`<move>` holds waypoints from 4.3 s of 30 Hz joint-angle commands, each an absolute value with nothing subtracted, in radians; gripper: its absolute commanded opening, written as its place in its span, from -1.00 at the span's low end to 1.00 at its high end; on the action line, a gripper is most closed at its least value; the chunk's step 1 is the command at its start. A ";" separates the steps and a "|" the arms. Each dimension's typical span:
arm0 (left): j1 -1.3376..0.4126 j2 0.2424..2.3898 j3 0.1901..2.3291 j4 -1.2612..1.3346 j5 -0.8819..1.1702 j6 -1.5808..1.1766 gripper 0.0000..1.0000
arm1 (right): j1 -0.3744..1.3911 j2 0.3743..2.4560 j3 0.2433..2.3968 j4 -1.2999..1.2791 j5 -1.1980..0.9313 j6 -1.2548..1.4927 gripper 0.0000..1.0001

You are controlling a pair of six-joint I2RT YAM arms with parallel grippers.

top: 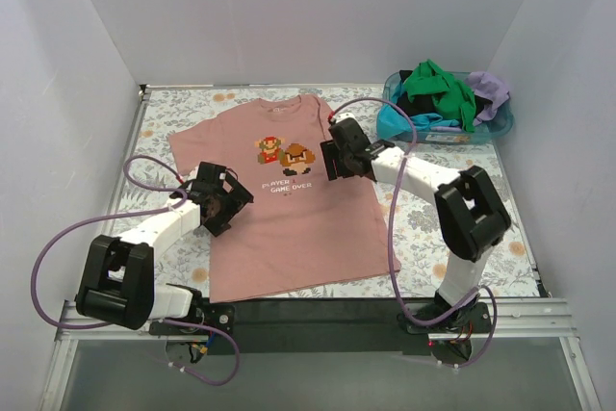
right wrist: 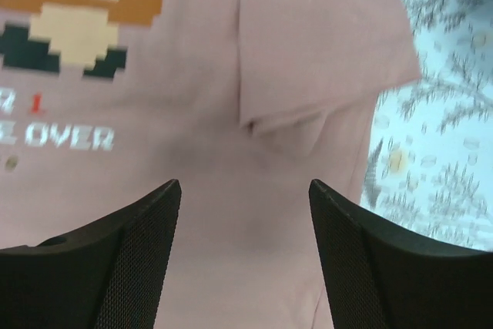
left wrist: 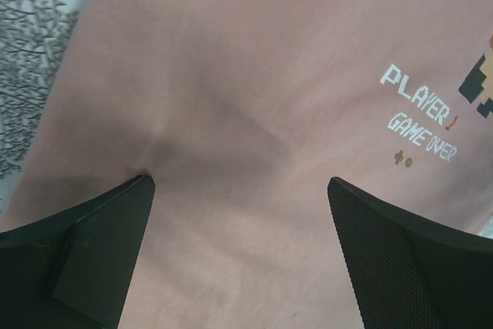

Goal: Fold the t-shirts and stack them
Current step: Flatten the tshirt out

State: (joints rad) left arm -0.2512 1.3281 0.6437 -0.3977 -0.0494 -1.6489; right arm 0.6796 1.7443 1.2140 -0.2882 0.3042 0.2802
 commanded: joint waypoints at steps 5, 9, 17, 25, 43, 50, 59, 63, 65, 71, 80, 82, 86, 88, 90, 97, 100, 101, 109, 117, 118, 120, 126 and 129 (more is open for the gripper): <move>-0.252 1.321 0.623 -0.535 -0.175 -1.671 0.95 | 0.637 1.972 1.460 -0.328 0.313 0.112 0.45; -0.252 1.331 0.624 -0.526 -0.166 -1.664 0.95 | 0.611 2.057 1.511 -0.345 0.325 0.112 0.26; -0.250 1.355 0.627 -0.523 -0.163 -1.657 0.96 | 0.565 2.097 1.525 -0.348 0.324 0.115 -0.43; -0.250 1.344 0.626 -0.526 -0.172 -1.657 0.96 | 0.517 2.083 1.653 -0.367 0.376 0.048 -0.78; -0.250 1.304 0.609 -0.500 -0.065 -1.629 0.96 | 0.321 2.427 2.292 -0.270 0.270 -0.178 -0.59; -0.250 1.164 0.666 -0.502 -0.003 -1.605 0.97 | 0.359 2.243 2.114 -0.219 0.163 -0.114 0.97; -0.235 1.268 0.960 -0.459 -0.132 -1.578 0.96 | 0.552 1.604 1.345 -0.273 0.146 0.240 0.97; -0.154 1.569 1.205 -0.417 -0.017 -1.500 0.96 | 0.716 1.497 1.088 -0.265 0.175 0.389 0.97; -0.120 1.697 1.322 -0.432 -0.018 -1.462 0.96 | 0.753 1.483 1.002 -0.265 0.149 0.455 0.97; -0.049 2.120 1.705 -0.535 -0.035 -1.405 0.96 | 0.788 1.531 0.917 -0.264 0.185 0.469 0.97; 0.044 2.158 1.568 -0.569 -0.205 -1.462 0.96 | 0.706 1.623 0.870 -0.310 0.193 0.413 0.97; 0.090 2.140 1.497 -0.589 -0.204 -1.508 0.96 | 0.670 1.657 0.888 -0.311 0.199 0.374 0.97; 0.152 2.028 1.225 -0.598 -0.196 -1.571 0.96 | 0.583 1.770 0.958 -0.301 0.157 0.327 0.97; 0.153 1.918 1.120 -0.591 -0.192 -1.601 0.96 | 0.551 1.811 1.008 -0.293 0.140 0.295 0.97; 0.153 1.802 0.963 -0.577 -0.139 -1.623 0.95 | 0.529 1.887 1.110 -0.290 0.132 0.256 0.97; -0.050 1.455 0.519 -0.428 0.048 -1.742 0.87 | 0.499 2.182 1.538 -0.337 0.043 0.134 0.97; -0.205 1.375 0.457 -0.440 0.055 -1.831 0.87 | 0.491 2.302 1.754 -0.382 0.049 0.085 0.97; -0.236 1.320 0.450 -0.469 0.048 -1.856 0.87 | 0.488 2.331 1.797 -0.385 0.057 0.077 0.97; -0.371 0.913 0.448 -0.724 -0.014 -1.964 0.87 | 0.482 2.355 2.046 -0.506 0.138 0.005 0.97; -0.380 0.724 0.722 -0.770 -0.119 -1.846 0.97 | 0.485 2.028 1.806 -0.522 0.080 0.118 0.97; -0.380 0.765 0.751 -0.752 -0.142 -1.820 0.96 | 0.485 1.954 1.764 -0.523 0.075 0.139 0.97; -0.380 0.837 0.822 -0.691 -0.190 -1.764 0.96 | 0.486 1.876 1.607 -0.515 0.026 0.211 0.97; -0.359 1.303 1.087 -0.511 -0.241 -1.510 0.96 | 0.492 1.753 1.428 -0.420 0.021 0.218 0.97; -0.312 1.564 1.310 -0.488 -0.192 -1.418 0.96 | 0.489 1.824 1.517 -0.426 0.038 0.193 0.97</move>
State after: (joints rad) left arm -0.3580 1.3891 1.1717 -0.5591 -0.1772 -1.5829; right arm 0.4866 1.7538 1.4696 -0.4641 0.0376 0.2035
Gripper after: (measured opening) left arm 0.981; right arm 0.984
